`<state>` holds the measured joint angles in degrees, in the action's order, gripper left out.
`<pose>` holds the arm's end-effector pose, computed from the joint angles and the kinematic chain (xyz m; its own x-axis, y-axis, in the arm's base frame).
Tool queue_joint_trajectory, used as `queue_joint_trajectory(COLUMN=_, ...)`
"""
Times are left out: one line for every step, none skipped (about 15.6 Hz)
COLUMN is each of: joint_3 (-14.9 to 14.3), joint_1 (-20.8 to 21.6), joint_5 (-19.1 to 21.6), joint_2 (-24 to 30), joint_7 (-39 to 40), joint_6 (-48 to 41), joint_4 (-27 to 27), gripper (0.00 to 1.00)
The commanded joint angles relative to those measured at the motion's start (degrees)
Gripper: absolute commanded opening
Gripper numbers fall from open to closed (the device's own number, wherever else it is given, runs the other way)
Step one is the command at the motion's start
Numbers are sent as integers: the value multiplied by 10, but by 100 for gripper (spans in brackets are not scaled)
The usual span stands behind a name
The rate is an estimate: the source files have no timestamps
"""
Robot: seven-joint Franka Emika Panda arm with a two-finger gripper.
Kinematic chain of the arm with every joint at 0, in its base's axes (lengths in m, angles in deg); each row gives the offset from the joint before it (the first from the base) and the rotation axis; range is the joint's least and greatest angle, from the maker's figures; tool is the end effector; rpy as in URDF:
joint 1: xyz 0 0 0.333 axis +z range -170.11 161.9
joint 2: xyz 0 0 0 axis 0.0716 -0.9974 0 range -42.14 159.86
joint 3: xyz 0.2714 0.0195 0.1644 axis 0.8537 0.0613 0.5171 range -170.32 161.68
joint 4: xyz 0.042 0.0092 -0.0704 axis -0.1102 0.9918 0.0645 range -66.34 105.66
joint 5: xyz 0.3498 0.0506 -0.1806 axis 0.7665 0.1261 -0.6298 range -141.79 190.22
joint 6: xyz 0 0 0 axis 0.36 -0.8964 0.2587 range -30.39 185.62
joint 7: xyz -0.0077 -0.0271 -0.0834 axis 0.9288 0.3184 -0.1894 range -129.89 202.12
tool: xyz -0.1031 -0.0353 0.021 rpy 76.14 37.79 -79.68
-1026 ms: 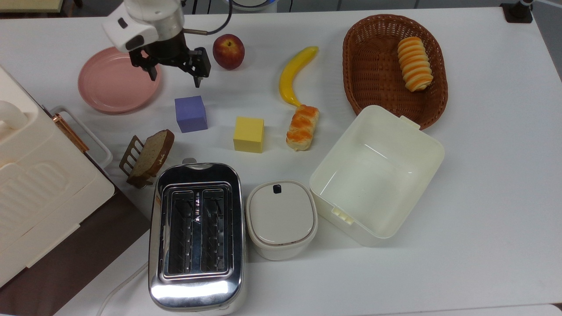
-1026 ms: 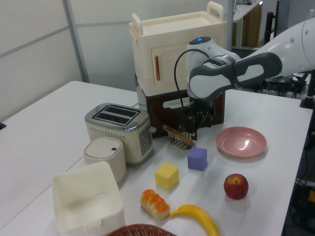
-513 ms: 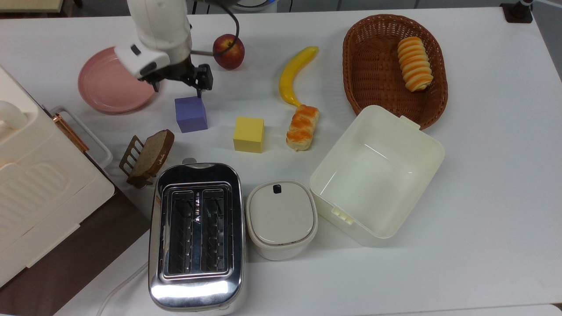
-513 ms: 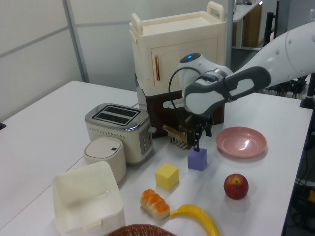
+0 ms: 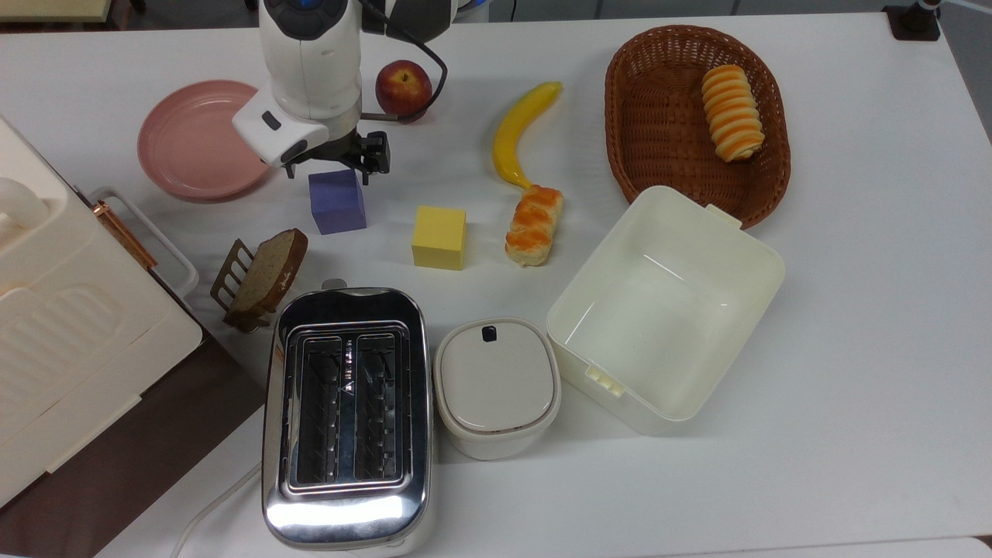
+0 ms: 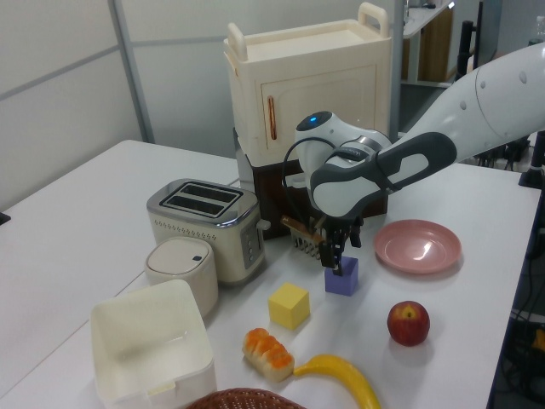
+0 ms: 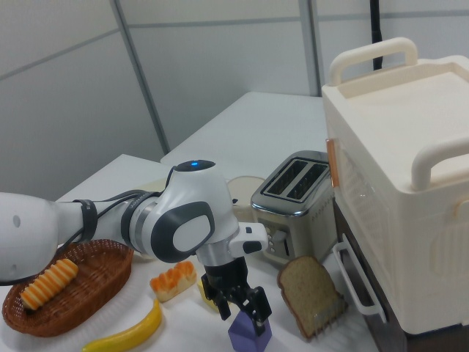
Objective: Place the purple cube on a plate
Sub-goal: 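Close the gripper on the purple cube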
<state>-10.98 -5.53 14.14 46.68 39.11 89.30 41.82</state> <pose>0.5850 -0.0906 0.3581 0.9935 -0.0047 -0.1140 0.0141 -0.9866 0.1628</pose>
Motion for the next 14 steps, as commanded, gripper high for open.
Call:
queue_joint_trajectory(joint_3=9, joint_1=-9, joint_5=-20, joint_2=-9, joint_7=5, joint_6=21, joint_4=-1, gripper=100)
queue_joint_trajectory(joint_3=9, joint_1=-9, joint_5=-22, joint_2=-19, joint_7=5, joint_6=35, joint_4=0, gripper=100)
queue_joint_trajectory(joint_3=9, joint_1=-12, joint_5=-23, joint_2=-22, joint_7=5, joint_6=39, joint_4=0, gripper=100)
queue_joint_trajectory(joint_3=9, joint_1=-12, joint_5=-24, joint_2=-25, joint_7=5, joint_6=41, joint_4=-1, gripper=100)
queue_joint_trajectory(joint_3=9, joint_1=-12, joint_5=-28, joint_2=-28, joint_7=5, joint_6=41, joint_4=-1, gripper=100)
queue_joint_trajectory(joint_3=9, joint_1=-12, joint_5=-33, joint_2=-28, joint_7=5, joint_6=41, joint_4=-1, gripper=100)
queue_joint_trajectory(joint_3=9, joint_1=-13, joint_5=-37, joint_2=-29, joint_7=5, joint_6=41, joint_4=-1, gripper=100)
queue_joint_trajectory(joint_3=9, joint_1=-13, joint_5=-42, joint_2=-30, joint_7=6, joint_6=41, joint_4=-1, gripper=76)
queue_joint_trajectory(joint_3=9, joint_1=-13, joint_5=-43, joint_2=-31, joint_7=5, joint_6=41, joint_4=-1, gripper=40)
queue_joint_trajectory(joint_3=9, joint_1=-14, joint_5=-44, joint_2=-33, joint_7=5, joint_6=41, joint_4=-1, gripper=24)
queue_joint_trajectory(joint_3=9, joint_1=-14, joint_5=-44, joint_2=-33, joint_7=6, joint_6=42, joint_4=-1, gripper=14)
queue_joint_trajectory(joint_3=9, joint_1=-14, joint_5=-44, joint_2=-34, joint_7=6, joint_6=42, joint_4=-1, gripper=8)
queue_joint_trajectory(joint_3=9, joint_1=-14, joint_5=-44, joint_2=-34, joint_7=6, joint_6=42, joint_4=-1, gripper=7)
queue_joint_trajectory(joint_3=9, joint_1=-14, joint_5=-44, joint_2=-32, joint_7=5, joint_6=42, joint_4=-1, gripper=7)
